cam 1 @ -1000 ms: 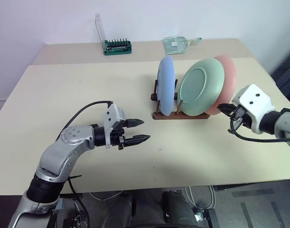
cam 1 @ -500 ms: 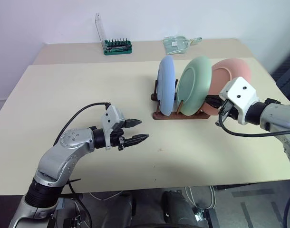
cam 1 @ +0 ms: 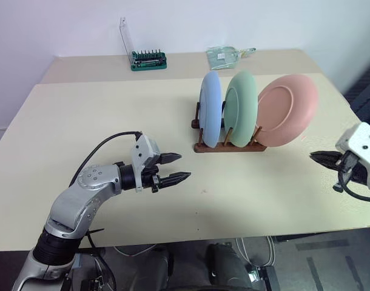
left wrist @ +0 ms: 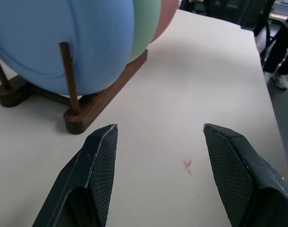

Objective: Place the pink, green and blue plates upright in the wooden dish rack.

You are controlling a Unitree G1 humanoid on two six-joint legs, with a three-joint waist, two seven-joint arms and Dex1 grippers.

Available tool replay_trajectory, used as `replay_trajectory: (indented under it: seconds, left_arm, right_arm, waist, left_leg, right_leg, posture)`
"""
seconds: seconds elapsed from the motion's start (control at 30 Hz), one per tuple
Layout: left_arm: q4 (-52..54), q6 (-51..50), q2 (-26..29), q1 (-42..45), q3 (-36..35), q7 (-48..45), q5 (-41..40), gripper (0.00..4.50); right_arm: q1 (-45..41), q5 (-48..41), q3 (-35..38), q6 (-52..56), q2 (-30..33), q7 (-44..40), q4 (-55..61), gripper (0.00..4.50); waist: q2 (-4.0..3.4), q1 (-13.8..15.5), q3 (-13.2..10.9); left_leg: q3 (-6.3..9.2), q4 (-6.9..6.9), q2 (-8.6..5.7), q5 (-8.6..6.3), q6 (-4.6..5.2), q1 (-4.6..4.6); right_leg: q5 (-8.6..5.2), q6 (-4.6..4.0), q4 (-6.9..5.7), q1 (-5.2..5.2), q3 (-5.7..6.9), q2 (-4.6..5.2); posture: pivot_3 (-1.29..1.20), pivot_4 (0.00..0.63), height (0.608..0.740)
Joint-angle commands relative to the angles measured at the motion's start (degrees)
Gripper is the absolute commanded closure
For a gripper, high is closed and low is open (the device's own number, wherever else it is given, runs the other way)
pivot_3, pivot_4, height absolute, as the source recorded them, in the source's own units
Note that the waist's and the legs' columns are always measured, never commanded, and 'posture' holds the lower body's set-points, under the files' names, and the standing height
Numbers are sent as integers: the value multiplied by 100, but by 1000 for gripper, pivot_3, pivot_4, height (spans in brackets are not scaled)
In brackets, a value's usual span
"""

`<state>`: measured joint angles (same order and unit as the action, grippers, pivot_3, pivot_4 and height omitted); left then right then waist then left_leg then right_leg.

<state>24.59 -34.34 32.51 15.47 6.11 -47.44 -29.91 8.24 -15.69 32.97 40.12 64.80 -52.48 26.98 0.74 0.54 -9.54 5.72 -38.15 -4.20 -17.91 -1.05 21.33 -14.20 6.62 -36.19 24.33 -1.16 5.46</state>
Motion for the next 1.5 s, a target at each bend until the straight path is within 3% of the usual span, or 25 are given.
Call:
replay_trajectory:
  seconds: [0.03,0.17,0.37,0.97,1.13,1.27,1.5]
  left_arm:
    - [-23,136,-45,116,44,-63,31,1506]
    - [-103,184,-68,147,42,-86,86,1506]
    - [-17,189,-60,2,-31,27,77,1506]
    - [-261,363,-144,1,-35,177,202,1506]
    - [-1308,947,113,-41,-554,722,953,1506]
    - [-2132,1493,481,-151,-1112,661,1126,1506]
    - [-2754,2026,581,-143,-1319,532,1287,1506]
  right_arm:
    - [-414,638,-424,-786,75,528,-498,4471]
    - [-1534,769,-1217,-1204,-305,982,-1055,4471]
    - [-1994,608,-1523,-1215,-458,862,-955,4471]
    - [-1436,701,-1366,-947,-404,812,-527,4471]
    - [-793,639,-759,-1280,-615,690,-932,4471]
    - [-769,164,-281,-1438,-1009,622,-1246,4471]
    - [-718,8,-410,-1874,-1472,647,-1661,4471]
  waist:
    - [-3,-2,1]
    - [-8,-32,0]
    - [-7,30,-1]
    - [-7,27,0]
    - [-7,22,0]
    - [-8,-21,0]
    - [-8,31,0]
  left_leg:
    - [-3,-1,0,1,-1,-1]
    - [-7,0,4,17,-31,0]
    - [-4,1,-3,16,-29,11]
    - [-5,-1,-4,15,-27,9]
    - [-6,0,-4,15,-27,8]
    - [-10,3,2,15,-26,3]
    - [-10,1,-4,14,-25,5]
  right_leg:
    - [1,1,0,0,-1,0]
    - [1,1,1,3,-5,-2]
    - [1,1,8,9,-4,6]
    - [1,1,6,9,-6,6]
    - [1,1,5,9,-6,5]
    - [1,1,4,10,-10,-3]
    - [1,2,5,9,-9,7]
  posture:
    - [0,150,740]
    - [0,150,740]
    - [0,150,740]
    - [0,150,740]
    - [0,150,740]
    - [0,150,740]
    - [0,150,740]
